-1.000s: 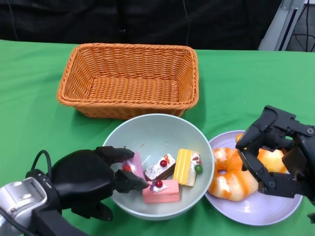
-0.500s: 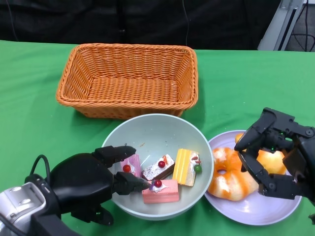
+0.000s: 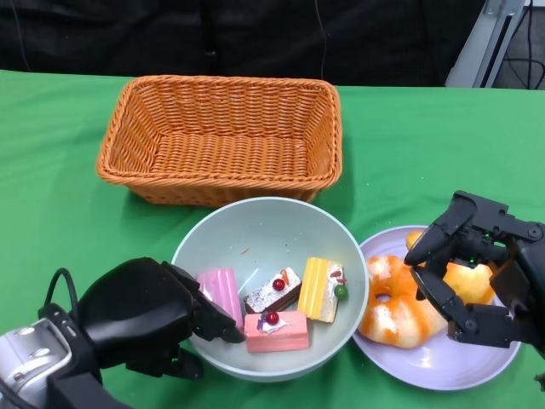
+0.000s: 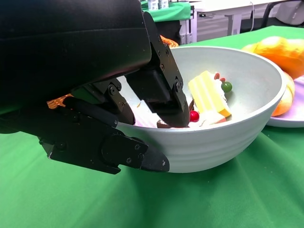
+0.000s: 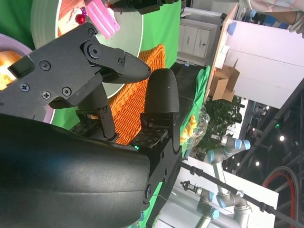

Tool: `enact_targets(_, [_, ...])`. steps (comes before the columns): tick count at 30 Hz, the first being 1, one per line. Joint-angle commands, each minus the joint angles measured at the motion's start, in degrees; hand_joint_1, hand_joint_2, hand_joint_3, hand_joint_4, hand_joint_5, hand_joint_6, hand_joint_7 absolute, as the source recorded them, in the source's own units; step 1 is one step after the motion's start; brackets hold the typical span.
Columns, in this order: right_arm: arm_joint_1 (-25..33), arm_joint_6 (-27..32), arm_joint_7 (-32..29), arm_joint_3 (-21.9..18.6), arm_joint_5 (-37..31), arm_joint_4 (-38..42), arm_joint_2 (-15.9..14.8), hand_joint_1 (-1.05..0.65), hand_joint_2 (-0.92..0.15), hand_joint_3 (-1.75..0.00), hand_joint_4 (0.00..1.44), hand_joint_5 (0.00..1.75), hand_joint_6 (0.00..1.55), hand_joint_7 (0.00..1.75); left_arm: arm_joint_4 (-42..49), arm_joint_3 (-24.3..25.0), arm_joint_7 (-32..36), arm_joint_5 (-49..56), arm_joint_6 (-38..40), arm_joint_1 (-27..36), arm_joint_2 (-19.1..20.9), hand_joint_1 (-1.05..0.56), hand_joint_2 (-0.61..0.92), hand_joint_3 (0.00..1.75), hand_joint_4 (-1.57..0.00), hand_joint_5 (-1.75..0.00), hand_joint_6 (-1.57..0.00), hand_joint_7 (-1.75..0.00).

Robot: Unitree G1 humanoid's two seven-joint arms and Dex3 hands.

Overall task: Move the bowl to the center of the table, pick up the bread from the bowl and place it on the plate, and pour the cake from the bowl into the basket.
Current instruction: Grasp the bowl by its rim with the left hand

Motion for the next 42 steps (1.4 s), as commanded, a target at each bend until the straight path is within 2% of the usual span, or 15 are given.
enact_targets(1, [0.1,0.3,0.1,-0.3,0.5,-0.6,-0.7,-0.16,-0.58,-0.86,0.76,1.53,0.68,1.26,1.3,-0.3,1.0,0.4,-0.6,-0.1,0.6,-0.41,0.92,0.05,-0.99,-0.37,-1.0,-0.11])
enact_targets(7, [0.2,0.5,0.0,-0.2,0.3,-0.9,-0.7,-0.16,-0.58,-0.86,0.75,1.53,0.68,1.26,2.3,-0.4,2.0,0.9,-1.2,-0.2,0.5,-0.41,0.92,0.04,-0.95,-0.45,-1.03,-0.09])
enact_targets(25, [0.1,0.2,0.2,-0.2,0.6,-0.8,-0.6,-0.15,-0.58,-0.85,0.75,1.53,0.68,1.25,5.1,-2.0,3.5,2.9,-1.1,-1.4,0.2,-0.42,0.92,0.04,-0.91,-0.52,-1.03,-0.07])
enact_targets(29, [0.2,1.0,-0.2,-0.1,0.2,-1.3,-0.5,-0.15,-0.57,-0.87,0.76,1.53,0.68,1.25,8.7,-4.3,5.0,6.2,0.4,-3.3,-0.9,-0.38,0.92,0.08,-0.91,-0.37,-0.99,-0.01])
enact_targets(37, [0.2,0.4,-0.1,-0.1,0.3,-1.0,-0.4,-0.17,-0.55,-0.9,0.76,1.52,0.68,1.25,12.5,-6.4,12.2,8.5,-0.1,-5.0,-2.5,-0.33,0.92,0.04,-0.98,-0.34,-1.04,-0.03])
enact_targets(42, [0.2,0.3,-0.1,-0.1,0.3,-0.9,-0.4,-0.17,-0.55,-0.9,0.76,1.52,0.69,1.25,13.3,-7.1,13.8,8.5,-0.3,-5.4,-2.4,-0.32,0.92,0.04,-1.0,-0.32,-1.05,-0.03])
